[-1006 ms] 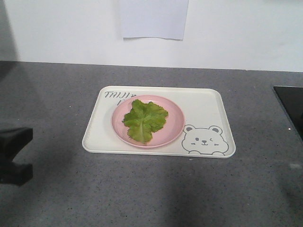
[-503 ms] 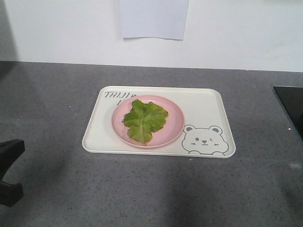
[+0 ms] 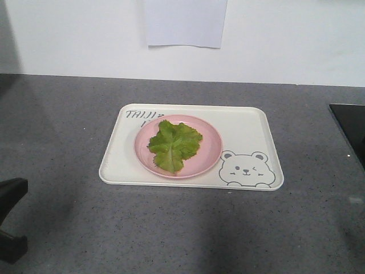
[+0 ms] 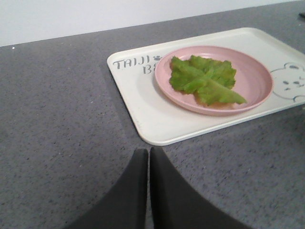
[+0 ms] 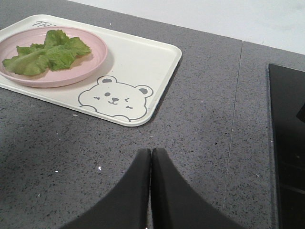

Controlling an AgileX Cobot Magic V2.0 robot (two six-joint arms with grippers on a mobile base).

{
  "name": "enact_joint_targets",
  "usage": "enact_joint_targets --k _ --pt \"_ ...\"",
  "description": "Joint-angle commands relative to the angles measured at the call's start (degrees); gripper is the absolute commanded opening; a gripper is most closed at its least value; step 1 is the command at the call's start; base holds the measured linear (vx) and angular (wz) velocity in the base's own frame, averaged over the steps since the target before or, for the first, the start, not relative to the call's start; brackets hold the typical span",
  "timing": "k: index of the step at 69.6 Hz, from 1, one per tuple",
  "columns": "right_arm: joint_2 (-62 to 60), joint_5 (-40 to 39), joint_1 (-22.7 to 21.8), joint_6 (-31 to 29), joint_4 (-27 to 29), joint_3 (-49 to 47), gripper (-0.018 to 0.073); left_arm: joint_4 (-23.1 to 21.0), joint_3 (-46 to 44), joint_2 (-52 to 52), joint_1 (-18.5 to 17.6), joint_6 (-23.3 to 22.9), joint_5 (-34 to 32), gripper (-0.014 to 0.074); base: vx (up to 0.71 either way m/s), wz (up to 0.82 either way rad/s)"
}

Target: Transfer vegetables to tray and serve

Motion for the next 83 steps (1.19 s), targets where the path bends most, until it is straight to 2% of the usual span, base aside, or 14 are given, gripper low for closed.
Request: enact_joint_targets --k 1,13,21,31,34,49,83 --pt "0.4 -3.95 -0.1 -0.07 -0.23 -1.45 -0.0006 4.33 2.27 -2.32 0.35 -0.47 -6.23 -0.0006 0.0 0.0" --pt "0.4 -3.95 -0.1 -0.07 -0.23 -1.45 -0.0006 4.45 15.49 -12.16 3.8 -0.8 -20.91 -0.0006 0.0 0.0" --pt "0.4 -3.95 -0.1 -0.07 -0.18 -1.45 -0.0006 2.31 23.13 -19.17 7.92 -1.57 -26.07 -0.0006 0.0 0.0" --pt "0.4 -3.95 -0.1 -0.07 -0.18 -1.45 -0.0006 -1.0 28.19 -26.03 12.86 -1.78 -23.53 -0.0006 0.0 0.0" --pt "0.4 -3.95 -0.1 -0.07 -0.18 -1.45 -0.0006 -0.86 27.89 -28.08 14.03 -1.51 -19.71 -0.0006 0.0 0.0" --pt "0.4 -3.95 -0.1 -0.07 -0.18 -1.45 -0.0006 -0.05 27.95 -37.77 18.57 -1.51 -12.01 -0.0006 0.0 0.0" --pt "0.4 -3.85 -0.1 -0.07 -0.18 -1.45 -0.0006 -0.11 28.0 -38.37 18.68 -1.74 -12.38 -0.0006 0.0 0.0"
